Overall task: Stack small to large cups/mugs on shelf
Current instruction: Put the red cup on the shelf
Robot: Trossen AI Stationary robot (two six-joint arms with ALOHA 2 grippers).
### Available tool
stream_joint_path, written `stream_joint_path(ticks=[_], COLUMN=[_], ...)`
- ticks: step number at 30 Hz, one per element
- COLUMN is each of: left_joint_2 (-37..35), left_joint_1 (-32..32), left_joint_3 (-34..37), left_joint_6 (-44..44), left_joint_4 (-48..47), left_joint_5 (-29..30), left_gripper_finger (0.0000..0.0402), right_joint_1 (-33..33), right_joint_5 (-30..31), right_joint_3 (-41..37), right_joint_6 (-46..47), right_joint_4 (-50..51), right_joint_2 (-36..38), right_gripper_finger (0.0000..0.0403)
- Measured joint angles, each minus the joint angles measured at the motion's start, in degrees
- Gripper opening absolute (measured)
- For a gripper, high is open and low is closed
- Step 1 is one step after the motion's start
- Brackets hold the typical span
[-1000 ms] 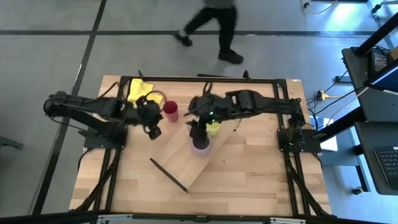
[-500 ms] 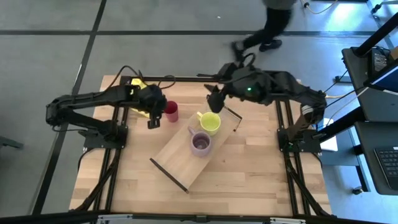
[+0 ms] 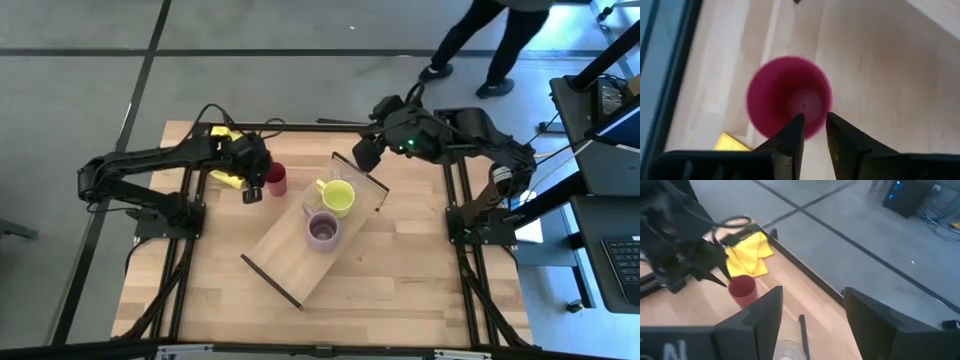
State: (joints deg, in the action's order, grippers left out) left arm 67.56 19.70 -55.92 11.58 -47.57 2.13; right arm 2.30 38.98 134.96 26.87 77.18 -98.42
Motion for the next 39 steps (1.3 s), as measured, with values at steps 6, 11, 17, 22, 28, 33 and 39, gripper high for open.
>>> stream_joint_path(ticks=[6, 11, 17, 22, 28, 33, 39], left_joint_2=[0.05, 0.93, 3.82, 5.93, 9.24, 11.3, 11.26], left_joint_1=[0.0, 0.0, -0.34, -0.37, -0.37, -0.42, -0.76], left_joint_3=[-1.57, -1.42, -1.4, -1.4, -1.4, -1.4, -1.4], left_joint_6=[0.67, 2.57, 7.03, 8.55, 9.82, 10.17, 10.12], left_joint_4=[-0.33, -0.51, -1.32, -1.24, -1.45, -1.71, -2.18], left_joint_5=[1.69, 1.43, -1.68, -1.7, -0.92, 0.13, 2.26], left_gripper_finger=[0.01, 0.0124, 0.0132, 0.0132, 0.0133, 0.013, 0.0094], right_joint_1=[-0.76, -1.35, -2.34, -2.57, -2.57, -2.86, -5.0], right_joint_5=[0.0, 0.0, -0.04, -0.07, -0.04, -0.03, -0.04], right_joint_3=[0.0, 0.0, 0.0, 0.0, 0.0, 0.0, 0.0], right_joint_6=[0.07, -0.14, -0.04, 0.45, 1.49, 1.57, 3.25], right_joint_4=[1.0, 1.0, 1.1, 1.21, 1.98, 2.05, 4.42], right_joint_2=[-0.03, -0.03, -0.03, -0.03, -0.03, -0.03, -0.03], right_gripper_finger=[0.0212, 0.0212, 0.0212, 0.0212, 0.0212, 0.0212, 0.0212])
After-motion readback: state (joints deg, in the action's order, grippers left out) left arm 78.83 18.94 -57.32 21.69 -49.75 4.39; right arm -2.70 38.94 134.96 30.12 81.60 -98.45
